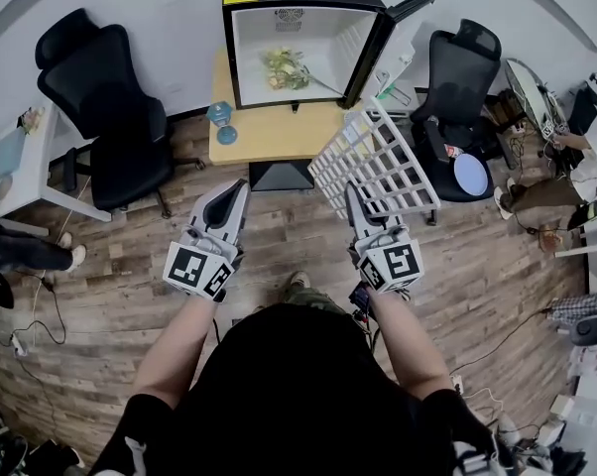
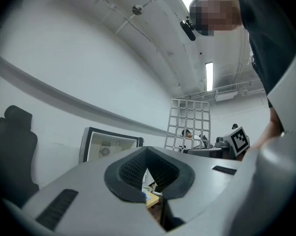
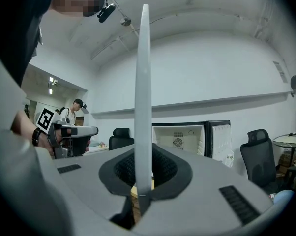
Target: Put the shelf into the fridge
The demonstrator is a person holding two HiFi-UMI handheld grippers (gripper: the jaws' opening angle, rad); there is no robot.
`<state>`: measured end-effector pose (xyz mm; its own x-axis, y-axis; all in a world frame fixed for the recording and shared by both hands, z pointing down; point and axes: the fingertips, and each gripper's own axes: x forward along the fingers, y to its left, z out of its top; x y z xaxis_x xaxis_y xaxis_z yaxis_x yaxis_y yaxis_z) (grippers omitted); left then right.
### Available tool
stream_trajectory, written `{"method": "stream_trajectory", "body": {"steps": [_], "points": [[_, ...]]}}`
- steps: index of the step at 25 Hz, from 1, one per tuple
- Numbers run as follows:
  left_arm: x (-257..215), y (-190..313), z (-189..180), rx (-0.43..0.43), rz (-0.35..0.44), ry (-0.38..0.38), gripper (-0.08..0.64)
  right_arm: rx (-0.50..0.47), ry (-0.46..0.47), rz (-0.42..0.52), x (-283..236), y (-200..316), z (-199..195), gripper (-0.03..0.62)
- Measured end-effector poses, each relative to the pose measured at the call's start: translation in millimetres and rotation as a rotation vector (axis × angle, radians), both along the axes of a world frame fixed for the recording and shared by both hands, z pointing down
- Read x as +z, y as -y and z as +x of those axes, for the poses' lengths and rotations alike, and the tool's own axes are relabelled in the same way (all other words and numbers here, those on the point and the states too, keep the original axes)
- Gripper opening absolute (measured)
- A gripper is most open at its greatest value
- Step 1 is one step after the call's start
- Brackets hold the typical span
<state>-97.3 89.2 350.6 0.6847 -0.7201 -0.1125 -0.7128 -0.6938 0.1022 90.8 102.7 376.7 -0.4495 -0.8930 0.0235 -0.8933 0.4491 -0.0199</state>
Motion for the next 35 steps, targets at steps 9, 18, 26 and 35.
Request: {"method": "stream_trajectory", "body": {"steps": [9, 18, 26, 35], "points": [[4, 50, 36, -0.045, 0.023, 0.048, 0.018, -0.066, 0.006, -0.007, 11, 56, 24, 0.038], [5, 79, 65, -0.067, 0.024, 0.058, 0.018, -0.117, 0.004, -0.007, 18, 86, 45, 0.038], [14, 93, 63, -0.093, 0.003, 0.047, 0.018, -0.129, 0.004, -0.001, 19, 103, 47, 0.038], [16, 133, 59, -0.074, 0.007, 0.031, 0.020, -0.110, -0.007, -0.013, 26, 133, 37, 0.038]]}}
